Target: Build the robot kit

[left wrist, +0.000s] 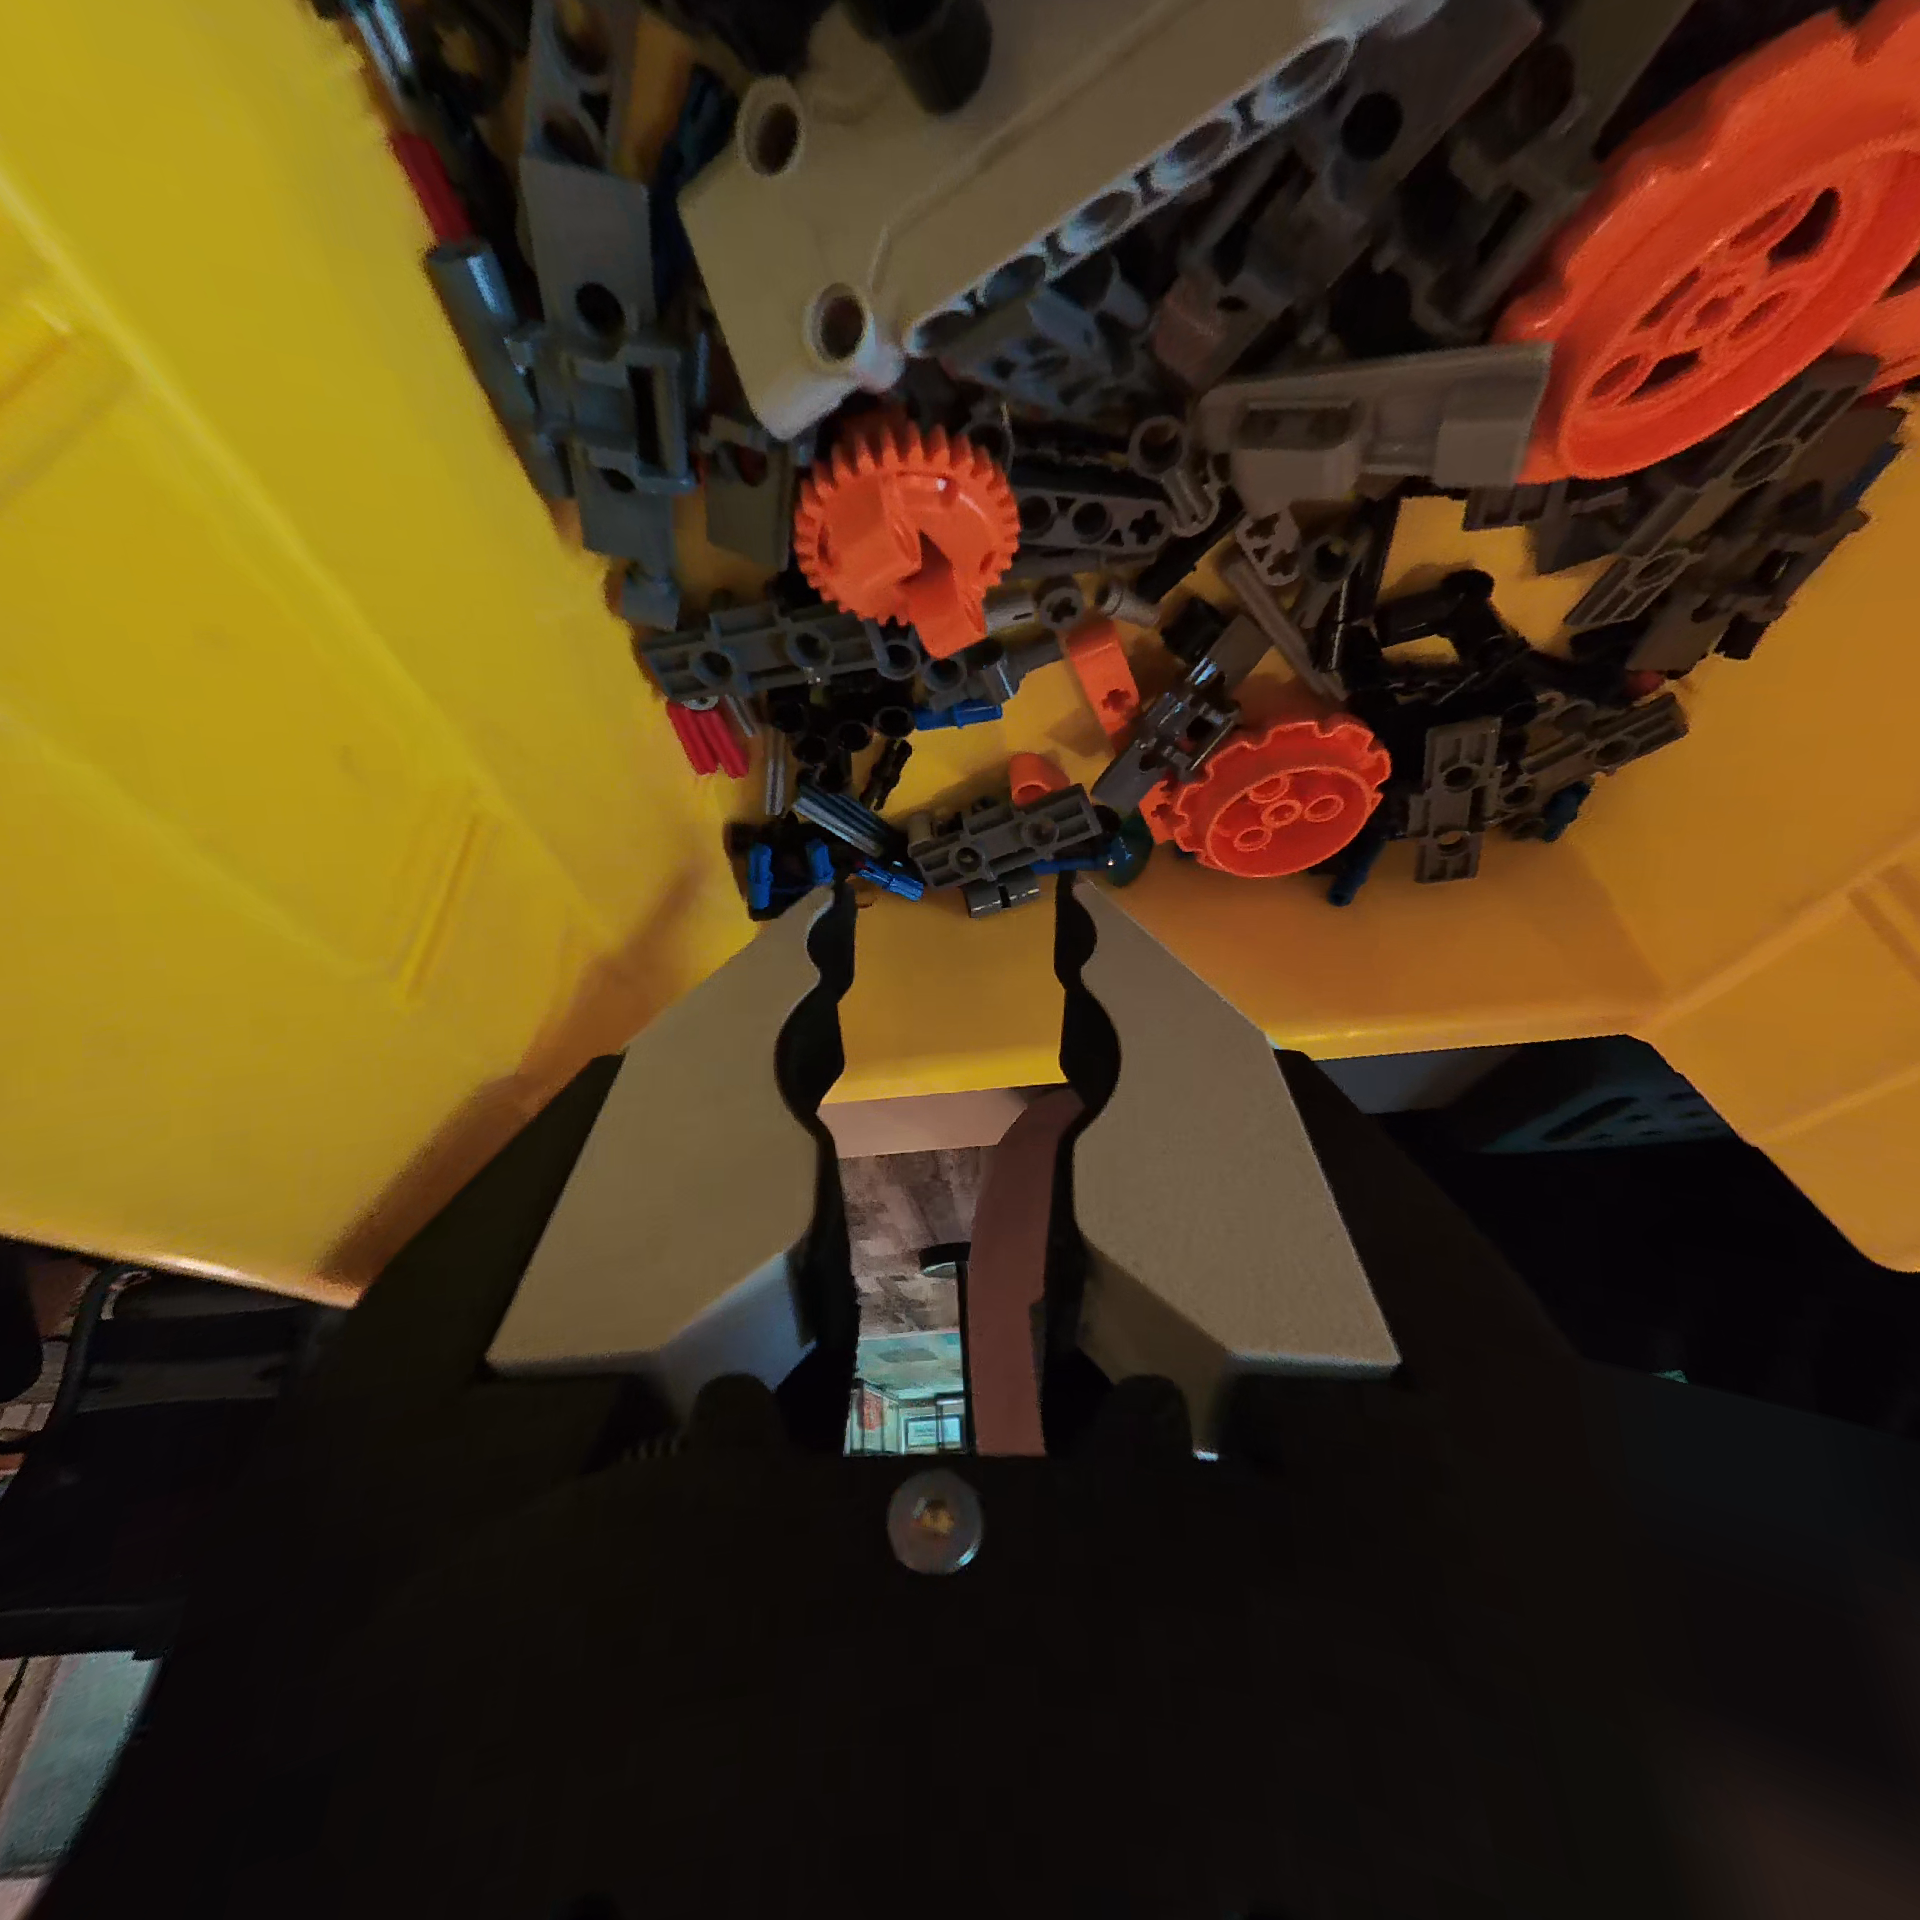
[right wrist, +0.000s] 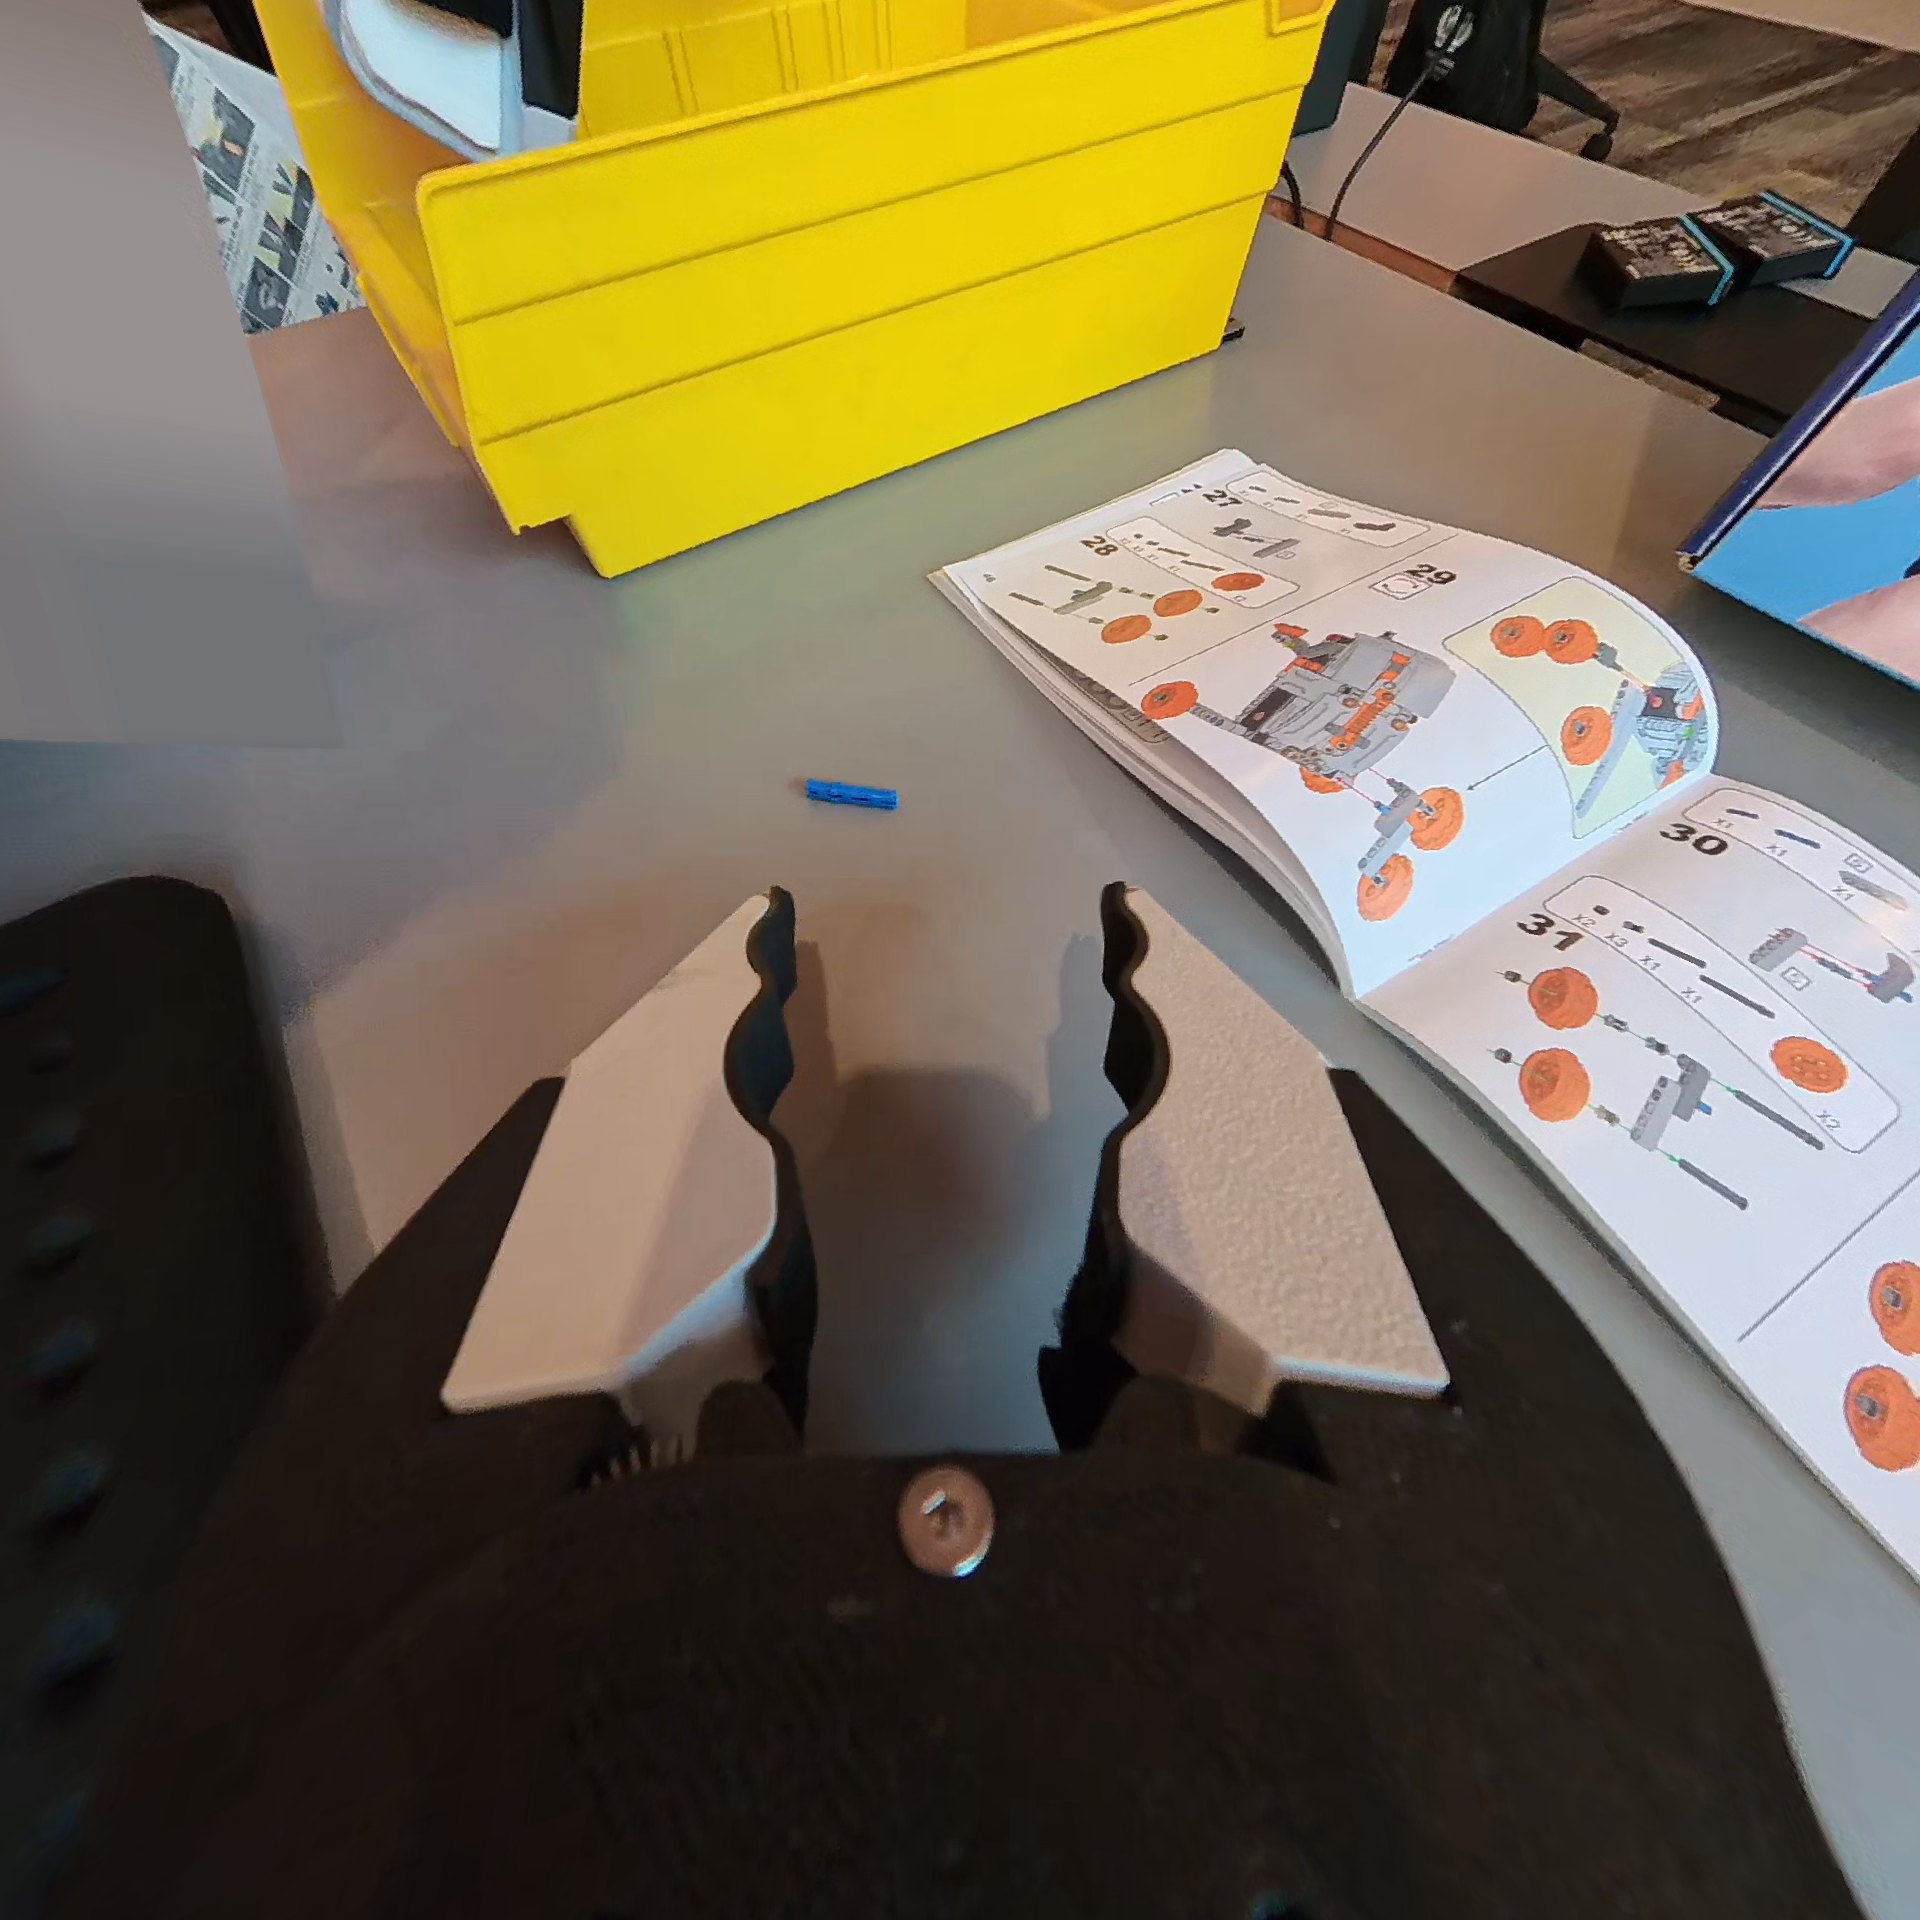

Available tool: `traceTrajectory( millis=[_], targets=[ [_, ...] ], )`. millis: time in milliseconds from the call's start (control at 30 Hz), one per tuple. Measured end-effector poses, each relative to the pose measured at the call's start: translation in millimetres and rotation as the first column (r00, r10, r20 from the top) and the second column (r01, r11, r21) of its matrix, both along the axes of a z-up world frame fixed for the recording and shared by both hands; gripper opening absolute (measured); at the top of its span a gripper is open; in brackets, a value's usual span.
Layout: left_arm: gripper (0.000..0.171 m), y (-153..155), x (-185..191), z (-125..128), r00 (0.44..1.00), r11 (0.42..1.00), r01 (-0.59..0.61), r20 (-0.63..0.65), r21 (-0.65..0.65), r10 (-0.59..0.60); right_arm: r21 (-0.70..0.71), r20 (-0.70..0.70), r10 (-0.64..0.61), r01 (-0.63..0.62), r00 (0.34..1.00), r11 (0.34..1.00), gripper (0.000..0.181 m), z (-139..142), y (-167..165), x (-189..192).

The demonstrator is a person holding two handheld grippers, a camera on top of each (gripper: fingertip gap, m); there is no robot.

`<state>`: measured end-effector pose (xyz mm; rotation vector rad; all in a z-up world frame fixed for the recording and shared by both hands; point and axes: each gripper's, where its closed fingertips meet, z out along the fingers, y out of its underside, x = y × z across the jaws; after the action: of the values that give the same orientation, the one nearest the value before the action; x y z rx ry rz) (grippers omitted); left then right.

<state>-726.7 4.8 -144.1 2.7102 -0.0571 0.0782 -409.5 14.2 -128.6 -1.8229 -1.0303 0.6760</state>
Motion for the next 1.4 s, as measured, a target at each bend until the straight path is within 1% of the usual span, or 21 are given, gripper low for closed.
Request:
traceTrajectory(
  millis=[167,500,733,833,967,1033,1133,1400],
  targets=[
    [0.035,4,8,2,0.998,0.998,0.056,0.004,0.019,-0.056,-0.044,-0.037,0.004,-0.005,0.999,0.999,0.059,1,-1,1],
    [0.030,0,20,-2,0.992,0.991,0.128,-0.005,-0.033,-0.129,-0.125,-0.170,-0.066,0.045,0.983,0.991,0.058,10,8,12],
    [0.028,1,26,-3,0.987,0.987,0.159,0.000,-0.031,-0.159,-0.169,-0.211,-0.071,0.035,0.975,0.985,0.057,12,8,13],
    [0.025,1,25,-2,0.989,0.989,0.149,0.004,-0.026,-0.149,-0.165,-0.214,-0.066,0.030,0.975,0.986,0.056,12,7,13],
    [0.026,9,26,-3,0.991,0.991,0.135,0.018,0.008,-0.135,-0.159,-0.206,-0.051,0.018,0.977,0.987,0.056,12,4,11],
    [0.027,15,28,-5,0.993,0.994,0.107,0.037,0.029,-0.108,-0.157,-0.208,-0.049,0.016,0.977,0.987,0.056,12,4,11],
    [0.029,17,28,-8,0.997,0.998,0.065,0.047,0.018,-0.065,-0.164,-0.206,-0.047,0.013,0.977,0.986,0.056,12,4,10],
    [0.030,23,16,-10,1.000,0.999,-0.027,0.016,0.035,0.027,-0.152,-0.188,-0.020,-0.009,0.982,0.988,0.055,11,-1,7]
  ],
)
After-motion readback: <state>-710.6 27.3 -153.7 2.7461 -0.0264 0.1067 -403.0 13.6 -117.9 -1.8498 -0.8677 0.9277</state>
